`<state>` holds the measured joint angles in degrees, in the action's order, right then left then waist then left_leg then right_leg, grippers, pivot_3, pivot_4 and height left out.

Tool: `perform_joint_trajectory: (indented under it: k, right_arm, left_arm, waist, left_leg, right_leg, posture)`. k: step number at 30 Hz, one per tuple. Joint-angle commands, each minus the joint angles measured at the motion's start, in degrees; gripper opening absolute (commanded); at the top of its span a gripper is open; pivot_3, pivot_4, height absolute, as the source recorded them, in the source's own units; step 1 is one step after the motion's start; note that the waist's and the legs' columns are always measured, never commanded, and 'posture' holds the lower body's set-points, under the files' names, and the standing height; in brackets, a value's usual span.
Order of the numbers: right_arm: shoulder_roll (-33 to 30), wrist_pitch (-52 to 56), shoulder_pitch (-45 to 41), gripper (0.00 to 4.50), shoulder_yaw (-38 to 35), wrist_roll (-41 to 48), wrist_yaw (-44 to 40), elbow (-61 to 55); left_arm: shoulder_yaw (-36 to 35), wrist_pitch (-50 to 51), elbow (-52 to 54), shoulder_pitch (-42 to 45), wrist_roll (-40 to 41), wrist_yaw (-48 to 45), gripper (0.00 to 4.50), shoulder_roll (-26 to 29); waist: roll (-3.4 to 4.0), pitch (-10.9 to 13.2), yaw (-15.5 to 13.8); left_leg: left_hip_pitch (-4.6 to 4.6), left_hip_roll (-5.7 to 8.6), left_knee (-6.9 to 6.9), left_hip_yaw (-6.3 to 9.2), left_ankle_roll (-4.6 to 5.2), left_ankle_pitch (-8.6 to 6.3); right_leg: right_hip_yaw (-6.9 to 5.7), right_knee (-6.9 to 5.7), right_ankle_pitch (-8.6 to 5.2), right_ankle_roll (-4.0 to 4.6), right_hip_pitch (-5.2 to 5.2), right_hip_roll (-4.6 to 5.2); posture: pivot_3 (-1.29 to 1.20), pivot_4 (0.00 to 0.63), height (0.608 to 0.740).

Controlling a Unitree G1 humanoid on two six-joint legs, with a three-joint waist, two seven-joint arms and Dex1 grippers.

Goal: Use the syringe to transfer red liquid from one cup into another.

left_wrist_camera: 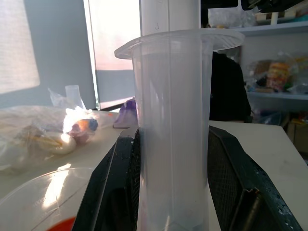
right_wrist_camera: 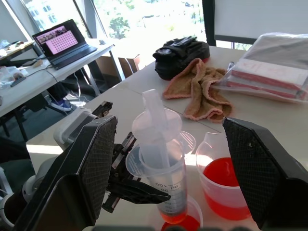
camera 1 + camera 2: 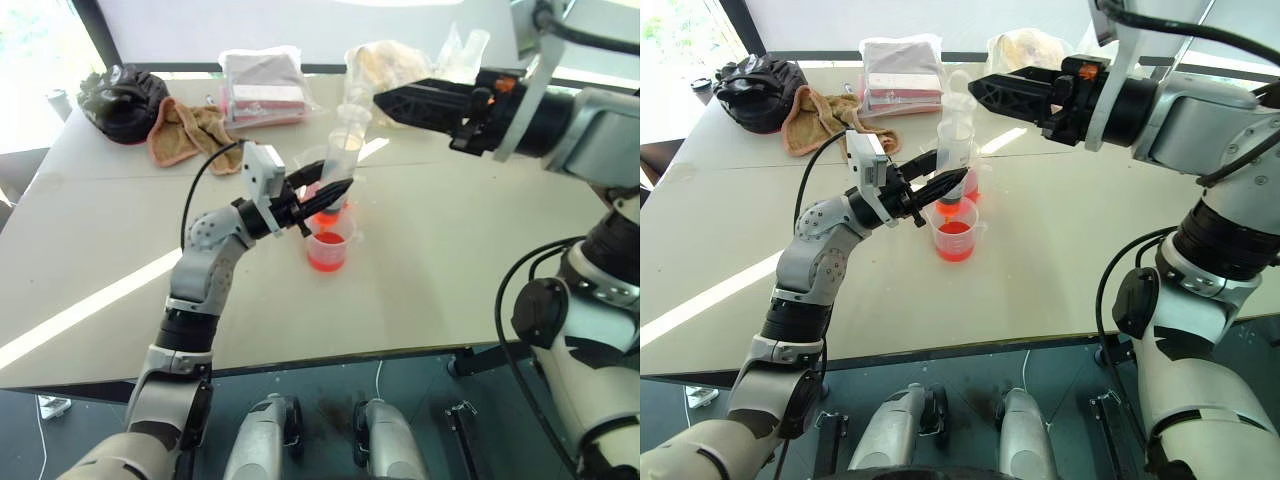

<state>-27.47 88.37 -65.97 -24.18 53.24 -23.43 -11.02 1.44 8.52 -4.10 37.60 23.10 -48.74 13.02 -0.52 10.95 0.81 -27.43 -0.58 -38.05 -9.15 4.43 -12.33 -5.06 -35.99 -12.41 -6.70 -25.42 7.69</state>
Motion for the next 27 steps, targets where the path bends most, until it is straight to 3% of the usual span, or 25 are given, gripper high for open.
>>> perform_joint_trajectory:
  k: [1, 15, 19, 24, 27]
  right_arm:
    - [1.6, -0.7, -2.0, 3.64, -1.8, 1.7, 2.1, -1.1]
    - [6.7, -2.3, -0.4, 3.64, 0.4, -0.7, 9.9, 0.0]
    - [7.3, -2.0, 0.2, 2.33, 0.6, -0.2, 10.7, -0.5]
    - [8.0, -1.2, 0.5, 0.06, 0.6, 0.6, 11.4, -1.1]
    - [8.0, -0.6, 0.4, 0.06, 0.9, 1.0, 11.6, -1.1]
  left_arm:
    - [0.3, -0.2, 3.0, -0.4, 0.7, -0.5, 1.37, 0.3]
    - [0.7, -0.2, 2.8, -0.3, 0.2, -0.2, 1.37, 0.3]
    - [1.0, 0.2, 3.5, -0.7, 0.3, 0.2, 1.37, 0.1]
    - [1.1, 0.5, 3.6, -0.9, 0.4, 0.2, 1.37, 0.3]
    - [1.1, 0.4, 3.4, -0.7, 0.4, 0.1, 1.37, 0.4]
  waist:
    - [0.0, 0.0, 0.0]
    - [0.0, 0.0, 0.0]
    - [0.0, 0.0, 0.0]
    - [0.0, 0.0, 0.0]
    - [0.0, 0.0, -0.1]
  left_leg:
    - [0.0, 0.0, 0.0, 0.0, 0.0, 0.0]
    - [0.0, 0.0, 0.0, 0.0, 0.0, 0.0]
    - [0.0, 0.0, 0.0, 0.0, 0.0, 0.0]
    - [0.0, 0.0, 0.0, 0.0, 0.0, 0.0]
    - [-0.02, 0.0, 0.0, -0.01, 0.0, 0.0]
  right_leg:
    - [0.0, 0.0, 0.0, 0.0, 0.0, 0.0]
    - [-0.01, 0.0, 0.0, 0.0, 0.0, -0.03]
    - [-0.01, 0.0, 0.0, 0.0, 0.0, -0.03]
    - [-0.01, -0.01, 0.0, 0.0, 0.0, -0.05]
    - [-0.02, 0.0, 0.0, 0.0, 0.0, -0.04]
  posture:
    - [0.0, 0.15, 0.74]
    - [0.0, 0.15, 0.74]
    - [0.0, 0.15, 0.74]
    - [0.0, 0.15, 0.74]
    - [0.0, 0.15, 0.74]
